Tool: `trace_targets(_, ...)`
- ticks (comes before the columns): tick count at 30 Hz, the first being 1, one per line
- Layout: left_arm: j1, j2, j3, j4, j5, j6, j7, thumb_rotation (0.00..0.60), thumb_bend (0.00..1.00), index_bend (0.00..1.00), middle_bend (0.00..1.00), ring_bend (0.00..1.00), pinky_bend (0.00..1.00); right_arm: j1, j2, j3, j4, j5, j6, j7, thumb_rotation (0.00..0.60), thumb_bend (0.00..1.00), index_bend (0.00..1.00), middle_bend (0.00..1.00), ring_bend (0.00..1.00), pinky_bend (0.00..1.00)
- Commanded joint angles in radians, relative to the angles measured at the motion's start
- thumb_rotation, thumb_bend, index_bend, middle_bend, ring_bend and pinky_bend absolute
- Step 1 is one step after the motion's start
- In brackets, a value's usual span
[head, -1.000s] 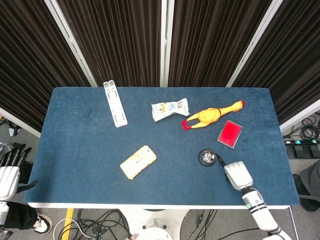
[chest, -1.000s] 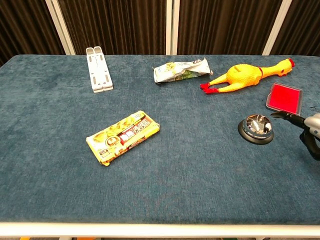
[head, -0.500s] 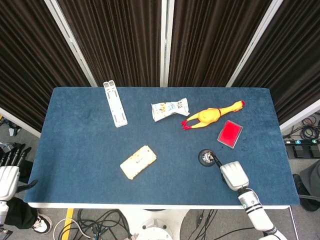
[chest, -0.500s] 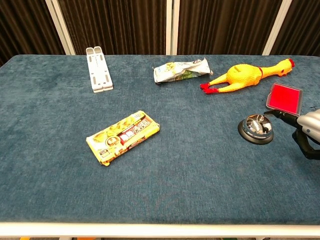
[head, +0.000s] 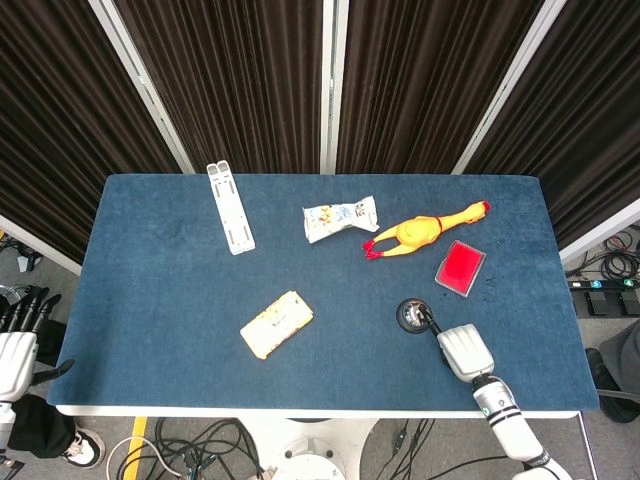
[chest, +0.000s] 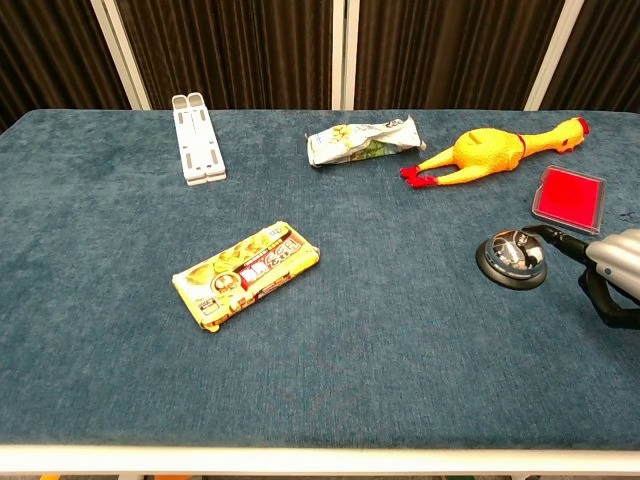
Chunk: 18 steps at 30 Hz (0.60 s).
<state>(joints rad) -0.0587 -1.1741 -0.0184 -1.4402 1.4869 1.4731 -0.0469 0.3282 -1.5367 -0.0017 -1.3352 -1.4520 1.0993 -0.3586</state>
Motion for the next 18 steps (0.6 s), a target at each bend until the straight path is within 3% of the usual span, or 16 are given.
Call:
trace_targets(1, 0.001, 0.000, 0.000, 0.000, 0.002, 0.003, 0.000, 0.600, 0.11, 0.08, 0.00, 0.00, 0.12, 0.000, 0.004, 0.008, -0.013, -0.018, 0.032, 0.011, 0.600, 1.00, 0.00, 0.91, 0.86, 0.84)
trace_targets(18, 0.002, 0.002, 0.003, 0.001, 0.001, -0.002, -0.007, 0.600, 0.11, 0.08, 0.00, 0.00, 0.12, -0.007, 0.013, -0.008, -0.042, 0.014, 0.021, 0.007, 0.600, 1.00, 0.00, 0.91, 0.86, 0.84)
